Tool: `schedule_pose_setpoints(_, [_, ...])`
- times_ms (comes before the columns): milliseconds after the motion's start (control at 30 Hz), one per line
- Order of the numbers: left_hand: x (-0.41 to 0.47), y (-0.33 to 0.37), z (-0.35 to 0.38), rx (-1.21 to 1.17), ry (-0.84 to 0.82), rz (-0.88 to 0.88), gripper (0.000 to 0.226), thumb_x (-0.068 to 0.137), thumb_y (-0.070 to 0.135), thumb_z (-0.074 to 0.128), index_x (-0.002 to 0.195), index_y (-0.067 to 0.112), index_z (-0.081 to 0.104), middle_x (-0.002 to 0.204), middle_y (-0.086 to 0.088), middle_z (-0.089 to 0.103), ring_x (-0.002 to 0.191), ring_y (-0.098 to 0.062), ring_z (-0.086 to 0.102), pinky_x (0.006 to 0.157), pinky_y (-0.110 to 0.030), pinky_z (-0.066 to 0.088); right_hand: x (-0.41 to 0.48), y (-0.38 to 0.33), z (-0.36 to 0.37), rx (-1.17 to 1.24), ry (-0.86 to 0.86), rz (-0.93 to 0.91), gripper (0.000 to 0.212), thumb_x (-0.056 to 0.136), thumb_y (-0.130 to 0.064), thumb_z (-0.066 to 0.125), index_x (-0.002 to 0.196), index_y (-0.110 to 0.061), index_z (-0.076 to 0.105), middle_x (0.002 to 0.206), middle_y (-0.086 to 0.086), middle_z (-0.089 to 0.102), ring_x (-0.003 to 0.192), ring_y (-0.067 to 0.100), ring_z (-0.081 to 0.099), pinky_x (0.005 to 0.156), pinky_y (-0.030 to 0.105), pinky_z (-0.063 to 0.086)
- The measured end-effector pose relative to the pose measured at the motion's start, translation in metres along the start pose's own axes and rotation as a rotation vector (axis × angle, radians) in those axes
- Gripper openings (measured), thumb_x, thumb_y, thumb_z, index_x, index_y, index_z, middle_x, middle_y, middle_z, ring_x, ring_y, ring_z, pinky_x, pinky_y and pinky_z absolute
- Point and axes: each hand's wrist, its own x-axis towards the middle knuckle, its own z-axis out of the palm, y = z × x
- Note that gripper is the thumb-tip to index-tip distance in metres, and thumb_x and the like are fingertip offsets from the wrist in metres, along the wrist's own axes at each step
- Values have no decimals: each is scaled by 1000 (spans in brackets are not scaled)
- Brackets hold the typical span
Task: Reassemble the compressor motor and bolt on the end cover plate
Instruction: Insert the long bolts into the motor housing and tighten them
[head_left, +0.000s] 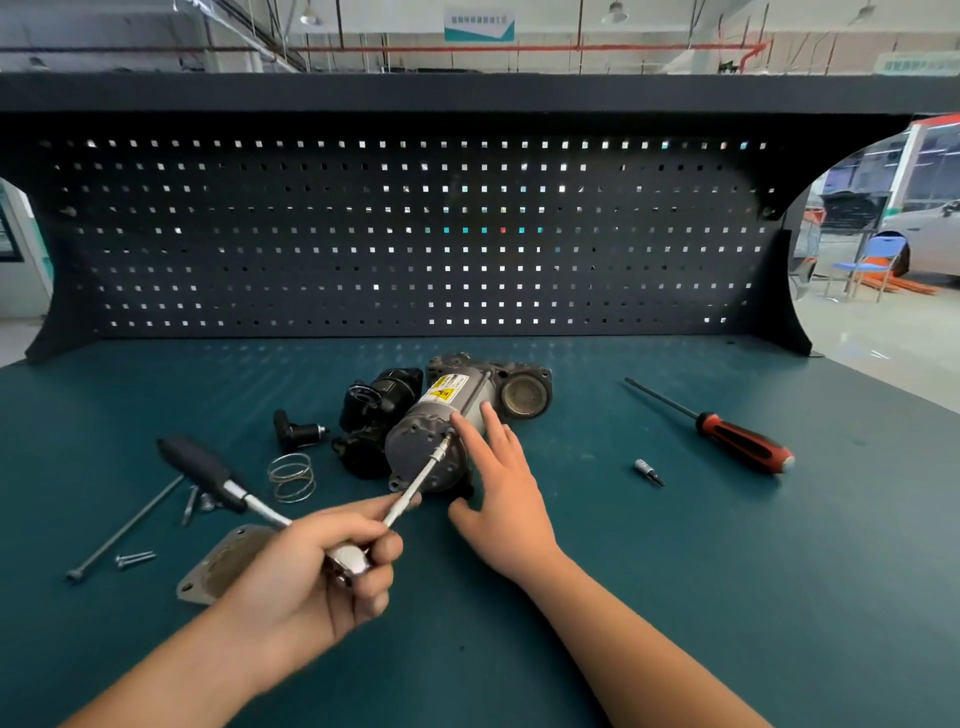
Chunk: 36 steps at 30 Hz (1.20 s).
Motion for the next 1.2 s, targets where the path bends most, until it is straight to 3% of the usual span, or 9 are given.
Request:
schedule_pose_setpoints(100, [-2, 1, -4, -405, -127, -7, 77, 26, -12, 82, 99, 1, 58, 52, 0, 40, 28, -7, 33, 27, -18, 29, 1, 1, -1, 20, 5, 11, 83, 81, -8, 52, 146, -42, 14, 157, -13, -9, 144, 13, -3, 114, 39, 20])
schedule_pose_setpoints(167, [-2, -1, -3, -445, -167, -4, 63, 26, -12, 83, 84, 1, 62, 52, 2, 37, 28, -7, 32, 27, -18, 29, 1, 2, -2, 18, -4, 21, 84, 80, -7, 52, 146, -43, 14, 157, -12, -8, 144, 12, -1, 114, 39, 21])
schedule_pose_setpoints(233, [0, -1, -1, -279, -140, -26, 28, 53, -1, 74, 80, 4, 70, 52, 1, 36, 29, -8, 31, 28, -20, 32, 0, 2, -3, 83, -21, 31, 85, 79, -6, 53, 145, -45, 14, 157, -12, -3, 144, 11, 6, 112, 36, 26])
schedule_pose_setpoints(433, [2, 8, -1, 24, -51, -8, 43, 67, 7, 52, 106, 10, 68, 51, -4, 41, 32, -10, 33, 32, -20, 32, -3, -1, -1, 172, -59, 71, 94, 77, -7, 50, 134, -66, 3, 150, -10, 32, 115, 12, 49, 89, 28, 45])
schedule_pose_setpoints(533, [2, 3, 8, 237, 9, 73, 41, 72, -1, 53, 109, 11, 66, 53, -9, 47, 35, -17, 39, 36, -21, 35, -5, 1, -3, 152, -66, 94, 99, 78, -9, 50, 118, -77, -11, 113, 5, 62, 82, 22, 57, 77, 36, 51])
schedule_pose_setpoints(733, [1, 5, 25, 685, 23, 178, 39, 80, 4, 54, 108, 31, 56, 55, -6, 55, 41, -18, 49, 41, -19, 35, -9, 2, -10, 78, -52, 123, 97, 81, -15, 52, 117, -69, -19, 120, 11, 58, 118, 26, 46, 107, 39, 31])
schedule_pose_setpoints(900, [3, 19, 23, 1040, -18, 191, 46, 80, 7, 45, 108, 43, 47, 52, -2, 57, 41, -13, 52, 45, -17, 38, -10, 0, -11, 73, -63, 110, 95, 81, -14, 51, 119, -67, -18, 127, 8, 56, 124, 23, 45, 110, 40, 27])
schedule_pose_setpoints(1000, [2, 28, 27, 1327, 9, 138, 45, 67, 25, 41, 100, 55, 45, 64, -13, 63, 46, -9, 52, 62, -27, 49, -10, 2, -12, 99, -55, 97, 95, 80, -13, 51, 118, -69, -16, 126, 9, 56, 123, 23, 46, 109, 40, 29])
schedule_pose_setpoints(1200, [1, 34, 43, 1968, 52, 290, 9, 86, 19, 38, 81, 26, 41, 61, 4, 43, 48, -11, 38, 42, -21, 26, -7, 5, -17, 169, -88, 116, 83, 86, -8, 53, 143, -47, 8, 126, 13, 57, 118, 30, 50, 106, 39, 33])
